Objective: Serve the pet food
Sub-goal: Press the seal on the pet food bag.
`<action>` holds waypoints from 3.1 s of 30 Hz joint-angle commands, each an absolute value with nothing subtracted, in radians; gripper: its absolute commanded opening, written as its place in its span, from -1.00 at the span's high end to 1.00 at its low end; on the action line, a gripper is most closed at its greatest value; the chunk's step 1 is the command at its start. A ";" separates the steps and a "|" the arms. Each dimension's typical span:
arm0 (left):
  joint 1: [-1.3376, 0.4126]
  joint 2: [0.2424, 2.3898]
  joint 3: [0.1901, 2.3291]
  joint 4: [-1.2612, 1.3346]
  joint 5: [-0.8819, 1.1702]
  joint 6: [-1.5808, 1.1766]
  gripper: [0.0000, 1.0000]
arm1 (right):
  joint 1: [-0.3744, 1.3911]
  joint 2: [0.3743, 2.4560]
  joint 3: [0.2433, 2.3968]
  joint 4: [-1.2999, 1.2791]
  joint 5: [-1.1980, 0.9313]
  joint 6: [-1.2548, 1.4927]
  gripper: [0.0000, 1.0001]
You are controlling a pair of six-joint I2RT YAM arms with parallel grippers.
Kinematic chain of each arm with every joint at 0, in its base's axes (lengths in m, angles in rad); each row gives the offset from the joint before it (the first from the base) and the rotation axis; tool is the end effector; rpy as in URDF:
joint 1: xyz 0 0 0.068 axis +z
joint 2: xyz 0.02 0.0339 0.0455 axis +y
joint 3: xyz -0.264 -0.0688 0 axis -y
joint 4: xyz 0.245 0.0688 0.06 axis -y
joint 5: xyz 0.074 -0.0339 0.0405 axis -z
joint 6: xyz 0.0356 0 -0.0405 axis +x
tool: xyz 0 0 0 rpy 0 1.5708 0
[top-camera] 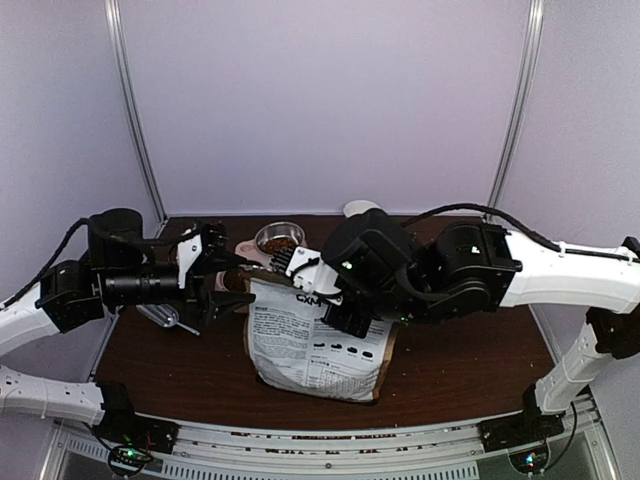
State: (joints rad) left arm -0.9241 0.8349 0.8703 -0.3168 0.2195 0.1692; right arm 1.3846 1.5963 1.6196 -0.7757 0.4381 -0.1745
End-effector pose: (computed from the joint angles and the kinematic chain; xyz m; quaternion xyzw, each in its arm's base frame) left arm 0.1083 -0.1563 0.3476 0.4692 0.6445 -0.3015 0.5230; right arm 0.0792 0.3390 0.3705 -0.5680 0.6977 0.0569 0.4328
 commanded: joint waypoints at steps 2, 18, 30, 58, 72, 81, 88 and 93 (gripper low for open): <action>-0.968 0.924 0.955 -0.337 0.126 0.270 -0.31 | 1.352 1.470 1.597 -0.756 0.263 -0.147 1.00; -0.968 1.000 1.023 -0.363 0.287 0.196 1.00 | 1.325 1.446 1.556 -0.723 0.145 -0.111 0.95; -0.968 0.931 0.968 -0.289 0.331 0.118 1.00 | 1.304 1.560 1.642 -0.666 0.054 -0.100 0.14; -0.968 0.992 0.954 -0.217 0.403 0.083 0.56 | 1.241 1.586 1.681 -0.628 -0.140 -0.072 1.00; -0.968 1.019 0.939 -0.172 0.424 0.064 1.00 | 1.234 1.580 1.669 -0.618 -0.145 -0.067 1.00; -0.968 0.979 0.916 -0.159 0.386 0.058 1.00 | 1.233 1.585 1.671 -0.696 -0.040 -0.103 0.66; -0.968 0.959 0.910 -0.155 0.359 0.058 1.00 | 1.233 1.561 1.643 -0.759 0.044 -0.141 0.60; -0.968 0.951 0.906 -0.158 0.343 0.059 1.00 | 1.233 1.532 1.613 -0.776 0.065 -0.154 0.59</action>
State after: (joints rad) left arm -0.9661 0.9913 0.9070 -0.2306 0.3595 0.0715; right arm 1.2388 1.5829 1.6424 -0.7177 -0.0078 -0.1322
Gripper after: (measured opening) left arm 0.006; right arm 0.201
